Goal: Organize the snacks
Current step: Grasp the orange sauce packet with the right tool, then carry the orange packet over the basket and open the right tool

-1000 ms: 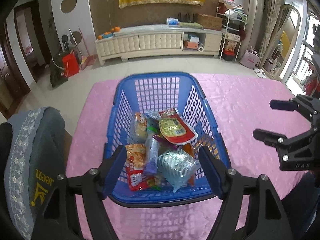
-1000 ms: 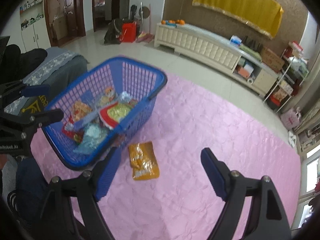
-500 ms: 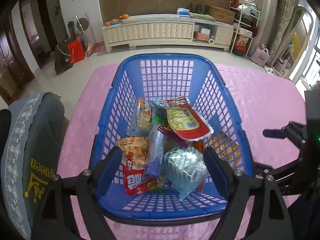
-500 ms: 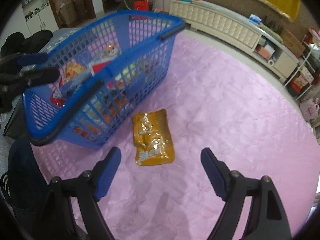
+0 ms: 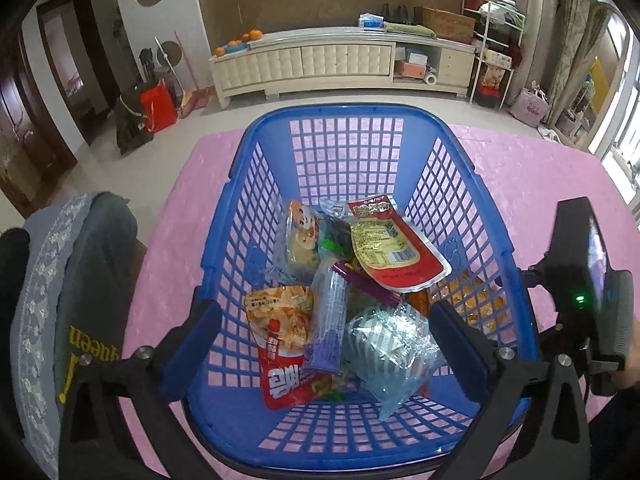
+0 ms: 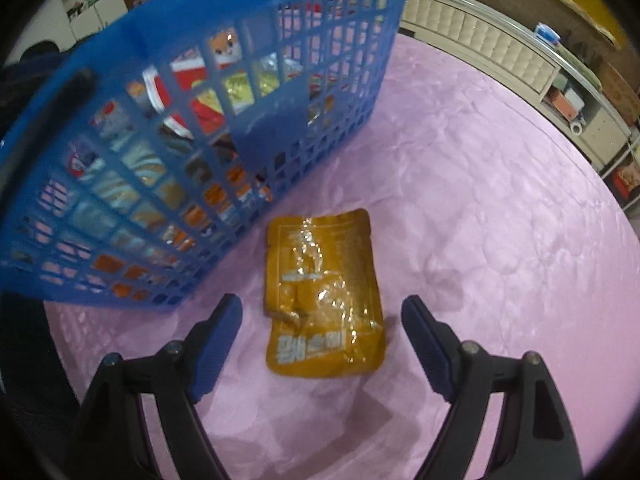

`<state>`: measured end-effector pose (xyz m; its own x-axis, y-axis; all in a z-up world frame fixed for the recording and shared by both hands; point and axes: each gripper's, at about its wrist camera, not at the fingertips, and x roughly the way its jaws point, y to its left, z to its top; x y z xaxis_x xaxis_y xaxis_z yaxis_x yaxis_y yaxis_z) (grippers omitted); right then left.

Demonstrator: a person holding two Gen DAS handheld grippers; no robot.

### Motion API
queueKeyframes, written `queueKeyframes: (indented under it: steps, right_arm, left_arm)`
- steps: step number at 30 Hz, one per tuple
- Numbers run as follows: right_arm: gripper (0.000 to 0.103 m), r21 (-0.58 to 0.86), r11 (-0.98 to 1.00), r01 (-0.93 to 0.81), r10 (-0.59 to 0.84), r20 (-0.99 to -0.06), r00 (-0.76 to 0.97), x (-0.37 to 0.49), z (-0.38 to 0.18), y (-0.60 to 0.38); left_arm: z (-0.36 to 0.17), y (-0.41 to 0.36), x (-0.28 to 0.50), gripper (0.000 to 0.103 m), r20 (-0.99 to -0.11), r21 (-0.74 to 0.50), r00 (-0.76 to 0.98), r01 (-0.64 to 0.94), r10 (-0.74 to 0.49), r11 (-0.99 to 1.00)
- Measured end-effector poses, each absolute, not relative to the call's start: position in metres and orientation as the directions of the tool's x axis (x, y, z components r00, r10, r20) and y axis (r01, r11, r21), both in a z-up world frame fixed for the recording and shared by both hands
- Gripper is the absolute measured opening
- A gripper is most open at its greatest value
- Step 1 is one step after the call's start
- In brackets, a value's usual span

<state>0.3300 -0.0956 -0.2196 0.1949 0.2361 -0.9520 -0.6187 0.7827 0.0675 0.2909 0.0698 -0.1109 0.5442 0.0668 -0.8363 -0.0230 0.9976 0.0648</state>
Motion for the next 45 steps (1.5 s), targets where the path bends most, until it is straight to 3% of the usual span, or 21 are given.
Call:
queueKeyframes:
  steps: [3,6,8,14,27,45]
  right_arm:
    - [0.08,0.065,0.776,-0.628,0.243,-0.949,0.202,0.332,-0.224,-0.095]
    - [0.059,0.045,0.77,-0.636,0.25,-0.939,0.236,0.33,-0.218,-0.095]
    - [0.051,0.072,0.769,-0.635,0.271,-0.937,0.221,0.332,-0.215,-0.1]
    - [0.041,0.058,0.738,-0.672,0.264,-0.942,0.209,0.325,-0.207,-0.106]
    - [0.039,0.085,0.796,-0.599,0.288,-0.924,0.252,0.303,-0.178,-0.14]
    - [0.04,0.081,0.821,-0.565,0.375,-0.824,0.426,0.287,-0.064,-0.119]
  left_arm:
    - [-0.11,0.069,0.292,0.102,-0.832,0.075,0.551,-0.015,0.071,0.997]
    - [-0.112,0.073,0.293,0.102,-0.835,0.063,0.547,-0.023,0.065,0.998]
    - [-0.115,0.075,0.294,0.102,-0.838,0.042,0.544,-0.027,0.05,0.999]
    - [-0.117,0.076,0.292,0.102,-0.837,0.021,0.547,-0.025,0.031,0.999]
    - [-0.099,0.066,0.277,0.102,-0.804,0.009,0.594,0.019,-0.004,1.0]
    - [-0.068,0.068,0.257,0.102,-0.732,0.051,0.682,0.064,-0.006,0.997]
